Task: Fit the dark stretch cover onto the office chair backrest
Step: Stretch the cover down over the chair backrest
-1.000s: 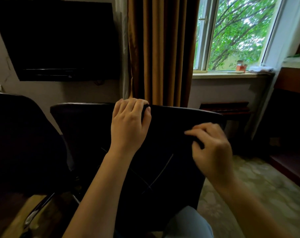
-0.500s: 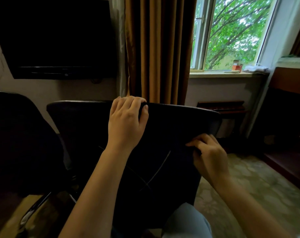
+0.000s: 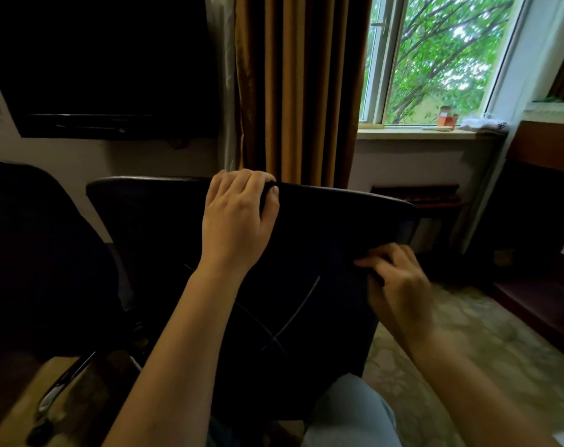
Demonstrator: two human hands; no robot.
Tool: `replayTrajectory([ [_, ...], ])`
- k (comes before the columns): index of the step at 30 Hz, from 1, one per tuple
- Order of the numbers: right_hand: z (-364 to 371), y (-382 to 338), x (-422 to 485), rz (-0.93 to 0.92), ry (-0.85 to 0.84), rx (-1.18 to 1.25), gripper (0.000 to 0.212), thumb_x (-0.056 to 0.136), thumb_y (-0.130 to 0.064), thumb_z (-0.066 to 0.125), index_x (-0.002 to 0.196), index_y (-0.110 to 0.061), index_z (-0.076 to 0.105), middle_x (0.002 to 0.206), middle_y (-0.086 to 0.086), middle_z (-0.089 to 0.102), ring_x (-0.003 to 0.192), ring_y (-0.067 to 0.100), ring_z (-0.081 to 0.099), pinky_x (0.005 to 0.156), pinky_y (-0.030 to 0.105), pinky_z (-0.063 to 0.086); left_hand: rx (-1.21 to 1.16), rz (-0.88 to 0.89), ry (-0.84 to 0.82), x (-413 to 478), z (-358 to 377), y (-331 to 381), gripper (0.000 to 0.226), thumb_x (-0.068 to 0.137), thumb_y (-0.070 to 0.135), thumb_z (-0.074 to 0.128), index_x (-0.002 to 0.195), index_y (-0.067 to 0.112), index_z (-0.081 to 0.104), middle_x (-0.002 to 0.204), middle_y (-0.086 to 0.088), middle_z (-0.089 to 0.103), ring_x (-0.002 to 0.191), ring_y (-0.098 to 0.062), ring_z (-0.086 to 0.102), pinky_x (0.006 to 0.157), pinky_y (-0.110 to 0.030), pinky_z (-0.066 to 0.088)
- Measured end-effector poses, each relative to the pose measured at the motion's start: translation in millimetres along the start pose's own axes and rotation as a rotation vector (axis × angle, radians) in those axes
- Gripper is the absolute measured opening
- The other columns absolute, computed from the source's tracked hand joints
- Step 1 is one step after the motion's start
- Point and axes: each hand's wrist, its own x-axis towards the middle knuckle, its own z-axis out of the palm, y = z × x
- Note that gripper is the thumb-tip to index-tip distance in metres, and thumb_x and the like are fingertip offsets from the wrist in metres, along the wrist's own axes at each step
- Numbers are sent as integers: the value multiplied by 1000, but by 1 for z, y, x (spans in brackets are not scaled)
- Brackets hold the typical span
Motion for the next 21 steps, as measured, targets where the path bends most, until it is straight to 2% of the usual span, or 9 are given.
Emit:
replayTrajectory([
  [4,-2,2,-8,-6,-88,4,31,80,-13,44,77,-10,75,86,4,65,81,25,61,59,33,55,-3,6,2,-2,-1,0,32,98,33,36,109,16,61,105,2,63,105,-17,55,111,-35,27],
  [6,-10,-4,2,-8,-64,5,27,79,-6,48,79,-9,75,86,4,65,82,26,61,59,34,54,1,5,-1,-3,-2,-1,32,98,33,35,110,16,60,106,2,63,106,-17,55,112,-34,26],
  [7,-16,-7,10,-19,-23,9,25,77,1,52,81,-7,74,87,5,64,83,26,60,64,33,54,5,3,-2,-3,-2,-2,33,98,34,35,110,17,60,106,2,63,106,-16,54,112,-33,25],
  [10,-34,-14,37,-50,128,24,26,76,13,58,88,-4,74,91,10,64,90,26,58,86,15,41,4,-1,-5,-3,-3,-3,33,98,34,35,111,17,60,106,2,62,107,-16,53,111,-30,21],
  [14,-37,-8,49,-68,208,-10,26,76,16,59,89,-2,73,93,14,63,92,26,56,93,9,34,1,1,-7,-2,-3,-3,35,98,35,34,110,16,60,107,2,62,107,-16,53,111,-31,22],
  [16,-25,1,32,-53,184,-38,26,74,16,60,86,-2,74,92,13,63,92,25,55,90,13,38,-5,-3,-12,-2,-2,-2,35,98,35,34,111,16,60,107,2,62,108,-16,53,112,-33,23],
  [19,-2,18,-7,-31,72,-80,21,76,10,61,82,-5,74,91,10,64,91,24,55,76,27,49,-13,-4,-18,-1,-2,-1,34,98,35,35,110,16,60,107,2,62,108,-17,54,112,-35,24],
  [21,5,25,-26,-30,10,-44,19,79,1,58,82,-7,74,91,7,64,90,23,56,74,26,49,-11,0,-14,-1,-3,-1,34,98,35,35,110,16,60,106,2,63,107,-17,54,112,-34,25],
])
